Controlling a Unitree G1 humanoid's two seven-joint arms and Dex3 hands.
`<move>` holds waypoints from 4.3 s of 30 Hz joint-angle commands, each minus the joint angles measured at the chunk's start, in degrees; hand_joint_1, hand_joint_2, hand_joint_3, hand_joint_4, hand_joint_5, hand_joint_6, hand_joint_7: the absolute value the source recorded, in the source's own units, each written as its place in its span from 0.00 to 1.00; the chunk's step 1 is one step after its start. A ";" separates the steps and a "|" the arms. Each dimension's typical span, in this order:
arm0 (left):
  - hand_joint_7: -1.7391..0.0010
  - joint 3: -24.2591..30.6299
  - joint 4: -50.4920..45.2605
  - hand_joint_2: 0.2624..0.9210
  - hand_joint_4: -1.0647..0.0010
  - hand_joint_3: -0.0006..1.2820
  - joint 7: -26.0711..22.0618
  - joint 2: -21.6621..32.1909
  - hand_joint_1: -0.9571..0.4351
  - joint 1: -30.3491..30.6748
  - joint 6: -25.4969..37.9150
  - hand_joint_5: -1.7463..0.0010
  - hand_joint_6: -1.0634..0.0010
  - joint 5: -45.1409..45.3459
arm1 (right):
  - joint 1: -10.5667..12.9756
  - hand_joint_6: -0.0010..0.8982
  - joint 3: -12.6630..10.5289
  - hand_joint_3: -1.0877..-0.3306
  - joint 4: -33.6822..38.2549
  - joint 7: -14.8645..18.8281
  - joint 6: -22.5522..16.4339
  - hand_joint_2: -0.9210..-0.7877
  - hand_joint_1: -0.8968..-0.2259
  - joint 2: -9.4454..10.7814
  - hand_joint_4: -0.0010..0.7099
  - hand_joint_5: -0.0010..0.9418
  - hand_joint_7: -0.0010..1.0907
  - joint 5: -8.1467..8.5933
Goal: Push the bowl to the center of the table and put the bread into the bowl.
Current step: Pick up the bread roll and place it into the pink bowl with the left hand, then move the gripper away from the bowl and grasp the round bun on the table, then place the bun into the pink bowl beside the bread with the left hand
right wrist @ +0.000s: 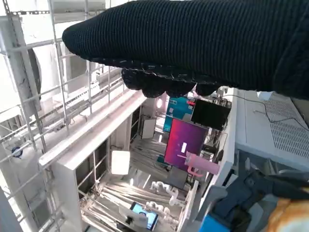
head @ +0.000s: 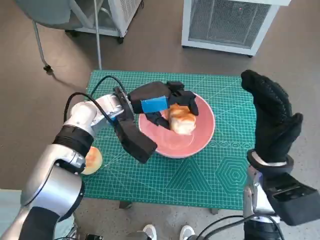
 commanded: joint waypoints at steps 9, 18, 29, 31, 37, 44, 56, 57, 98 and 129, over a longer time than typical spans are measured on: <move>0.90 12.98 -15.41 0.99 0.83 0.00 -32.60 4.92 0.48 7.99 5.94 1.00 0.72 -26.59 | 1.40 0.00 0.47 0.58 -0.58 -1.55 1.25 0.00 0.62 1.32 0.51 0.02 0.67 -1.83; 0.92 20.93 -32.85 0.98 0.83 0.00 -41.68 13.76 0.48 16.15 11.14 1.00 0.72 -35.49 | 1.55 0.00 0.78 0.58 -0.95 -1.63 1.43 0.00 0.62 1.80 0.51 0.02 0.67 -2.04; 0.93 32.63 -42.36 0.95 0.78 0.00 -46.29 25.68 0.50 26.93 13.34 0.99 0.66 -43.53 | 1.44 0.00 0.74 0.57 -0.56 -1.12 1.37 0.00 0.62 1.66 0.51 0.02 0.68 -1.49; 0.94 34.30 -42.91 0.94 0.78 0.00 -46.75 27.44 0.50 28.96 13.33 0.99 0.65 -44.25 | 1.37 0.00 0.82 0.57 -0.51 -1.07 1.40 0.00 0.62 1.68 0.51 0.02 0.68 -1.48; 0.95 38.11 -44.24 0.89 0.77 0.00 -47.40 32.09 0.52 35.34 12.81 1.00 0.62 -44.54 | 1.31 0.00 0.94 0.57 -0.30 -0.67 1.37 0.00 0.62 1.53 0.51 0.02 0.69 -1.14; 0.96 40.68 -47.26 0.84 0.77 0.00 -48.08 36.02 0.53 42.53 15.62 1.00 0.61 -43.30 | 0.64 0.00 0.84 0.57 0.50 0.09 1.57 0.00 0.61 1.10 0.51 0.02 0.69 -0.36; 0.98 41.59 -53.45 0.78 0.81 0.00 -49.47 37.43 0.60 50.39 21.72 1.00 0.61 -42.59 | -1.22 0.00 0.87 0.56 1.89 1.94 2.40 0.00 0.61 0.39 0.51 0.02 0.68 1.15; 0.99 41.37 -53.57 0.78 0.81 0.00 -49.45 37.49 0.61 50.69 21.38 1.00 0.61 -42.15 | -1.30 0.00 0.93 0.56 1.89 2.11 2.48 0.00 0.61 0.38 0.51 0.02 0.68 1.21; 0.97 21.36 -42.02 0.78 0.78 0.01 -47.10 29.29 0.70 46.94 24.73 0.98 0.63 -20.69 | -0.93 0.00 -0.32 0.55 -0.09 5.35 4.69 0.00 0.62 -1.61 0.50 0.02 0.67 3.44; 0.29 24.84 -44.35 0.98 0.37 0.08 -37.45 33.74 0.69 44.94 18.29 0.35 0.42 -20.74 | -1.13 0.00 -0.11 0.56 0.79 4.28 3.70 0.00 0.62 -0.43 0.50 0.03 0.67 2.14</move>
